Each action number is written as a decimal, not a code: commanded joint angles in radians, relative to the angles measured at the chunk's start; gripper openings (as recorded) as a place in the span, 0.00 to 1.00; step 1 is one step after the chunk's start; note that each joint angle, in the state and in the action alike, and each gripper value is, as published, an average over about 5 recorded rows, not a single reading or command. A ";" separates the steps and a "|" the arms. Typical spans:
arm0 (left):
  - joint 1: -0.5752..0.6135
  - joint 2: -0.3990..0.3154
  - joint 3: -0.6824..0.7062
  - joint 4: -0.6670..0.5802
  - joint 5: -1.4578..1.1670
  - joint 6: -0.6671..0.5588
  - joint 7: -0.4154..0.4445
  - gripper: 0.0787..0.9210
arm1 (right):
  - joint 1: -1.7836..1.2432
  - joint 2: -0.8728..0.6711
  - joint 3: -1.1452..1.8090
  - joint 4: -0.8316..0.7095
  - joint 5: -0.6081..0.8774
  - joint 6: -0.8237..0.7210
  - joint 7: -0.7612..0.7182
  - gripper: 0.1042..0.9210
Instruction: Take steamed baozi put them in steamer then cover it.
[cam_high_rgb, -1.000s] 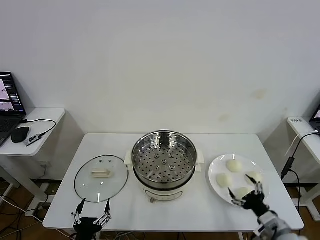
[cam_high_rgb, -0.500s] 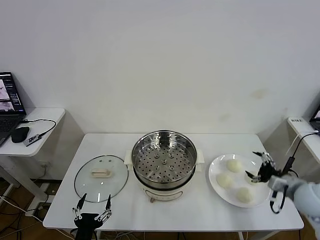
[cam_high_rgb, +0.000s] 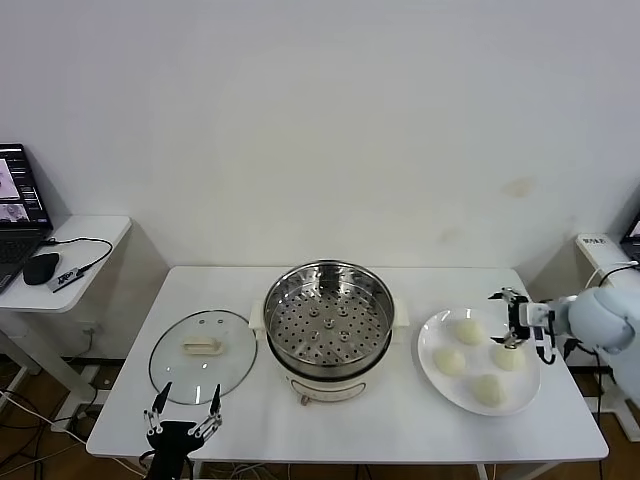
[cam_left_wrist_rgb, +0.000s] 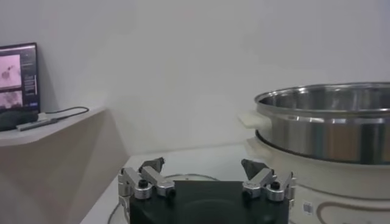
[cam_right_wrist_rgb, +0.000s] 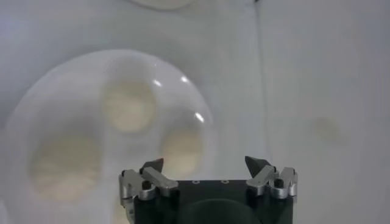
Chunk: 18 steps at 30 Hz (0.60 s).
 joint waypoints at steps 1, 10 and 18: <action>-0.012 0.005 -0.005 -0.004 -0.001 0.000 0.010 0.88 | 0.379 0.059 -0.411 -0.238 -0.012 0.031 -0.133 0.88; -0.005 -0.002 -0.017 -0.010 -0.001 0.000 0.013 0.88 | 0.412 0.255 -0.473 -0.402 -0.050 0.064 -0.133 0.88; 0.002 0.000 -0.031 -0.016 -0.004 -0.001 0.015 0.88 | 0.399 0.329 -0.469 -0.488 -0.094 0.070 -0.117 0.88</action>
